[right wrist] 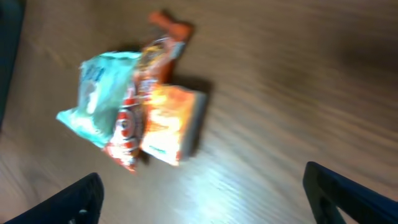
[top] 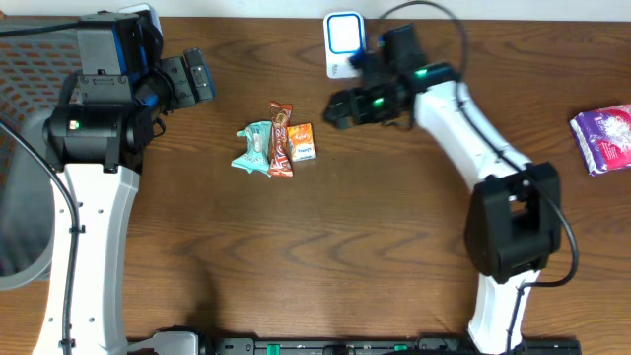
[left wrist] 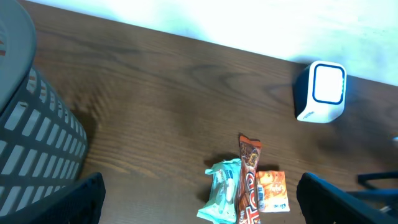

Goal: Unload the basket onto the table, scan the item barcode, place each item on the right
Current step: 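Reach the right gripper to the orange packet and grasp it, then lift the orange packet and move it toward the scanner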

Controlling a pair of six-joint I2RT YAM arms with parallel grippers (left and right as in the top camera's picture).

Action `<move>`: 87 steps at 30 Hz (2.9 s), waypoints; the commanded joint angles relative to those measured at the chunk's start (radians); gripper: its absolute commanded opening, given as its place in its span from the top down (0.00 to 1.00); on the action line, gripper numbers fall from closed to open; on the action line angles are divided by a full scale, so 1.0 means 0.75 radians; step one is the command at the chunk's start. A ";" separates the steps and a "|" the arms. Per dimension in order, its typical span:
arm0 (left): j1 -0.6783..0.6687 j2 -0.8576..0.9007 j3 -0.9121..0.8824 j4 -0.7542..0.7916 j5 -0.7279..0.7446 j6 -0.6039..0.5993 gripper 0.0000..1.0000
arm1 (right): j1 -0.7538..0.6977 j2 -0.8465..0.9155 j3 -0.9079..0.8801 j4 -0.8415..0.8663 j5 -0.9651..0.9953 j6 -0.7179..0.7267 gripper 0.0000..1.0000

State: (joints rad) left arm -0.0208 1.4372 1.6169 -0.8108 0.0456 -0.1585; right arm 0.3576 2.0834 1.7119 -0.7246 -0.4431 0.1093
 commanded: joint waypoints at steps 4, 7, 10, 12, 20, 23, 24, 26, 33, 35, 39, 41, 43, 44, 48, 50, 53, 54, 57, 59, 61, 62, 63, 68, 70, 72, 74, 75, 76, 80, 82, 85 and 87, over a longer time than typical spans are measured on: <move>0.004 0.008 0.014 0.000 -0.017 -0.005 0.02 | 0.100 0.094 -0.009 0.062 0.075 0.083 0.17; 0.004 0.008 0.014 0.000 -0.017 -0.005 0.02 | 0.120 0.144 -0.009 0.063 0.075 0.104 0.24; 0.004 0.008 0.014 0.000 -0.017 -0.005 0.02 | 0.122 0.188 -0.009 0.060 0.051 0.154 0.31; 0.004 0.008 0.014 0.000 -0.017 -0.005 0.02 | 0.122 0.210 -0.009 0.061 0.002 0.163 0.34; 0.004 0.008 0.014 0.000 -0.017 -0.005 0.02 | 0.123 0.266 -0.009 0.049 -0.127 0.163 0.34; 0.004 0.008 0.014 0.000 -0.017 -0.005 0.02 | 0.124 0.266 -0.009 0.060 -0.136 0.163 0.35; 0.004 0.008 0.014 0.000 -0.017 -0.005 0.02 | 0.125 0.266 -0.009 0.067 -0.136 0.163 0.35; 0.004 0.008 0.014 0.000 -0.017 -0.005 0.02 | 0.124 0.266 -0.009 0.083 -0.136 0.163 0.36; 0.004 0.008 0.014 0.000 -0.017 -0.005 0.02 | 0.132 0.280 -0.009 0.188 -0.103 0.164 0.38; 0.004 0.008 0.014 0.000 -0.017 -0.005 0.02 | 0.135 0.295 -0.009 0.209 -0.067 0.180 0.39; 0.004 0.008 0.014 0.000 -0.017 -0.005 0.02 | 0.135 0.340 -0.009 0.260 -0.051 0.254 0.40; 0.004 0.008 0.014 0.000 -0.017 -0.005 0.02 | 0.137 0.365 -0.009 0.278 -0.056 0.281 0.41; 0.004 0.008 0.014 0.000 -0.017 -0.005 0.02 | 0.143 0.384 -0.009 0.279 -0.065 0.283 0.43; 0.004 0.008 0.014 0.000 -0.017 -0.005 0.02 | 0.144 0.387 -0.009 0.277 -0.065 0.283 0.44; 0.004 0.008 0.014 0.000 -0.017 -0.005 0.02 | 0.145 0.400 -0.009 0.262 -0.066 0.284 0.64; 0.004 0.008 0.014 0.000 -0.017 -0.005 0.02 | 0.145 0.400 -0.009 0.254 -0.080 0.285 0.72; 0.004 0.008 0.014 0.000 -0.017 -0.005 0.02 | 0.142 0.400 -0.009 0.253 -0.168 0.294 0.94; 0.004 0.008 0.014 0.000 -0.017 -0.005 0.02 | 0.141 0.400 -0.009 0.253 -0.193 0.294 0.99; 0.004 0.008 0.014 0.000 -0.017 -0.005 0.02 | 0.131 0.399 -0.006 0.255 -0.289 0.306 0.99; 0.004 0.008 0.014 0.000 -0.017 -0.005 0.02 | 0.110 0.399 -0.006 0.256 -0.408 0.341 0.99; 0.004 0.008 0.014 0.000 -0.017 -0.005 0.02 | 0.075 0.399 -0.006 0.275 -0.605 0.348 0.99; 0.004 0.008 0.014 0.000 -0.017 -0.005 0.02 | 0.057 0.399 -0.006 0.288 -0.702 0.348 0.99; 0.004 0.008 0.014 0.000 -0.017 -0.005 0.02 | 0.032 0.399 -0.006 0.307 -0.820 0.348 0.99; 0.004 0.008 0.014 0.000 -0.017 -0.005 0.02 | -0.079 0.399 -0.006 0.349 -1.152 0.384 0.99; 0.004 0.008 0.014 0.000 -0.017 -0.005 0.02 | -0.127 0.399 -0.006 0.348 -1.243 0.383 0.99; 0.004 0.008 0.014 0.000 -0.017 -0.005 0.02 | -0.172 0.399 -0.006 0.349 -1.290 0.383 0.99; 0.004 0.008 0.014 0.000 -0.017 -0.005 0.02 | -0.207 0.399 -0.006 0.348 -1.310 0.383 0.99; 0.004 0.008 0.014 0.000 -0.017 -0.005 0.02 | -0.222 0.399 -0.006 0.348 -1.321 0.382 0.99; 0.004 0.008 0.014 0.000 -0.017 -0.005 0.02 | -0.232 0.399 -0.006 0.348 -1.339 0.382 0.99; 0.004 0.008 0.014 0.000 -0.017 -0.005 0.02 | -0.265 0.399 -0.006 0.349 -1.389 0.381 0.99; 0.004 0.008 0.014 0.000 -0.017 -0.005 0.02 | -0.282 0.399 -0.006 0.349 -1.389 0.380 0.99; 0.004 0.008 0.014 0.000 -0.017 -0.005 0.02 | -0.301 0.399 -0.006 0.355 -1.388 0.379 0.99; 0.004 0.008 0.014 0.000 -0.017 -0.005 0.02 | -0.307 0.399 -0.006 0.358 -1.388 0.376 0.99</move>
State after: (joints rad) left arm -0.0208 1.4372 1.6169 -0.8108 0.0456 -0.1585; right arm 0.1471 2.3779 1.7096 -0.4603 -1.4372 0.3874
